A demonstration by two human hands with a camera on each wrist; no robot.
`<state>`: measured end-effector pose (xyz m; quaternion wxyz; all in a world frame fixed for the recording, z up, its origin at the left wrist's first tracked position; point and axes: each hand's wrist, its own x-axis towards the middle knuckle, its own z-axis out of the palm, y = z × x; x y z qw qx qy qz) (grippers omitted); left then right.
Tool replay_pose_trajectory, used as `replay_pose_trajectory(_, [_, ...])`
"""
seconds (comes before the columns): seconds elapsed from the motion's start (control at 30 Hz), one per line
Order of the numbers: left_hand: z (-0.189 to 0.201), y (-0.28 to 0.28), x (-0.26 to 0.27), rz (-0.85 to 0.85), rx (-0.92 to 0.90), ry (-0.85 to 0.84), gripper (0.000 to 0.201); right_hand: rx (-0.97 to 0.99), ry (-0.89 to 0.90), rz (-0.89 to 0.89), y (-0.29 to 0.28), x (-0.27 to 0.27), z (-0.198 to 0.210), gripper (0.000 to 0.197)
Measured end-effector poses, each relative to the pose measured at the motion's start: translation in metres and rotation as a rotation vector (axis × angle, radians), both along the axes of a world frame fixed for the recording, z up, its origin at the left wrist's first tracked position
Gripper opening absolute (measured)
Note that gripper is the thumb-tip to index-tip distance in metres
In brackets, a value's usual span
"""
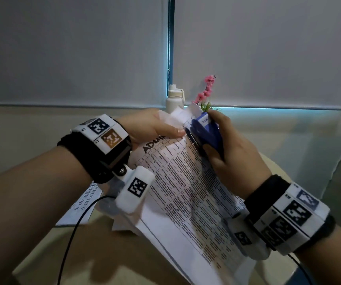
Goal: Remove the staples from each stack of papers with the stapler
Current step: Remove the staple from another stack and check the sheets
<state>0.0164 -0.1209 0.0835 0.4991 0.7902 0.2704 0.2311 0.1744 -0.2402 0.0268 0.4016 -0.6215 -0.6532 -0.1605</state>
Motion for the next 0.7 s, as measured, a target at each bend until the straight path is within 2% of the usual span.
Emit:
replay_pose_trajectory(0.13, [-0.005,-0.006,0.003,0.005,0.062,0.049,0.018,0.058,-0.102,-0.003,0.005,-0.002,-0.004,0.06])
replay_pose_trajectory(0.27, [-0.004,-0.007,0.008,0.036,0.085,0.052,0.021,-0.024,0.093,0.039,0.007,-0.003,-0.001,0.06])
replay_pose_trajectory(0.4, [-0.005,-0.007,0.008,0.019,0.114,0.066,0.012,0.073,-0.097,-0.103,0.006,-0.008,-0.003,0.055])
replay_pose_trajectory(0.5, [-0.002,-0.007,0.007,-0.021,0.062,0.089,0.013,0.004,0.119,0.014,0.009,-0.006,0.0,0.057])
replay_pose_trajectory(0.53, [-0.001,-0.008,0.007,-0.024,0.058,0.098,0.013,0.019,0.126,0.011,0.01,-0.008,0.0,0.058])
replay_pose_trajectory(0.63, [-0.001,-0.01,0.007,-0.017,0.078,0.094,0.015,0.12,-0.068,-0.08,0.011,-0.008,-0.003,0.057])
replay_pose_trajectory(0.7, [-0.001,-0.01,0.007,-0.017,0.067,0.105,0.013,0.07,0.047,-0.027,0.012,-0.009,-0.001,0.06])
